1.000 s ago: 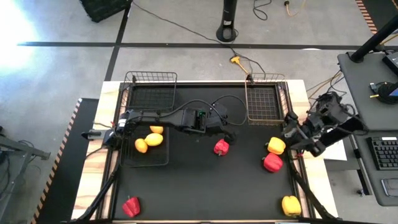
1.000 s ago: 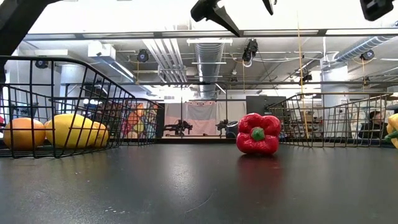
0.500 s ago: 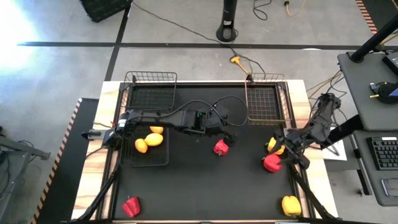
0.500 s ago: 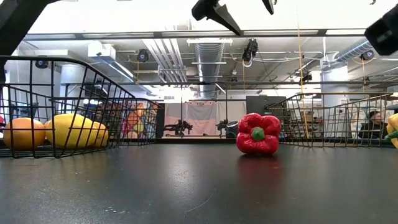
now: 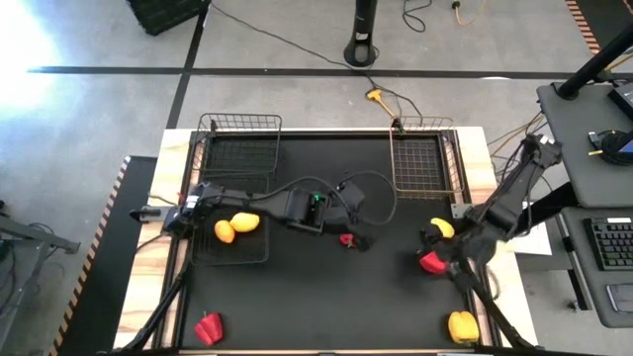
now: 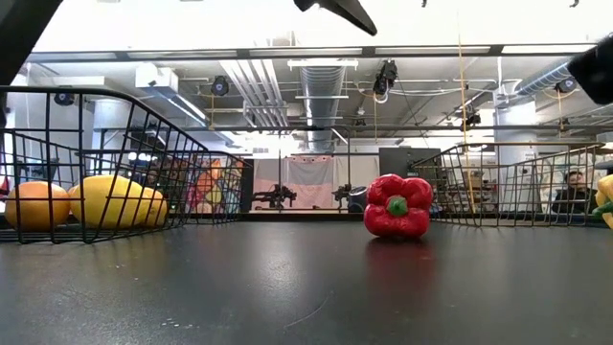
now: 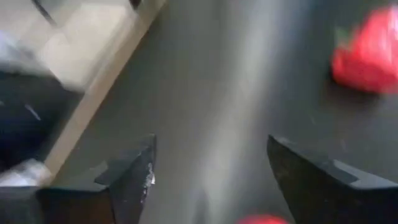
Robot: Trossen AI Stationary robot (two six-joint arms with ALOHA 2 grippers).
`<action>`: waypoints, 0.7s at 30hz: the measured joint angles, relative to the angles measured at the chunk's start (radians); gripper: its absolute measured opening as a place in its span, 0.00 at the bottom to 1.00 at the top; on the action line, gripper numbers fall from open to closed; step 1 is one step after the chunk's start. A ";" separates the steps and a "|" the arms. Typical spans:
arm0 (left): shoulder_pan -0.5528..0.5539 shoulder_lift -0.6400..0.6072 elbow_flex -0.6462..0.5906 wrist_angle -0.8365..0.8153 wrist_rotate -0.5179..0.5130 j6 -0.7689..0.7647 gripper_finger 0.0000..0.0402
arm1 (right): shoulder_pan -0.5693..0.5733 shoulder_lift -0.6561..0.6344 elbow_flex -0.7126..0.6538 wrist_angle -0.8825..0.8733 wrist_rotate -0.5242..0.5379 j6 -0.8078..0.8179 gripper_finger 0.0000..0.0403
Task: Sort produce into baskets
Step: Put the top right red bell pepper into the gold wire basket
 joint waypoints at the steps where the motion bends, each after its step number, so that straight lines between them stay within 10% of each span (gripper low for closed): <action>1: -0.010 0.000 0.000 0.000 -0.006 -0.001 0.85 | -0.002 0.031 0.027 -0.068 -0.004 0.029 0.76; 9: -0.100 -0.001 -0.007 0.007 -0.083 -0.008 0.85 | -0.002 0.247 0.225 -0.504 -0.023 0.308 0.97; 21: -0.128 -0.002 -0.121 0.145 -0.119 -0.007 0.85 | -0.002 0.450 0.264 -0.548 -0.063 0.642 0.99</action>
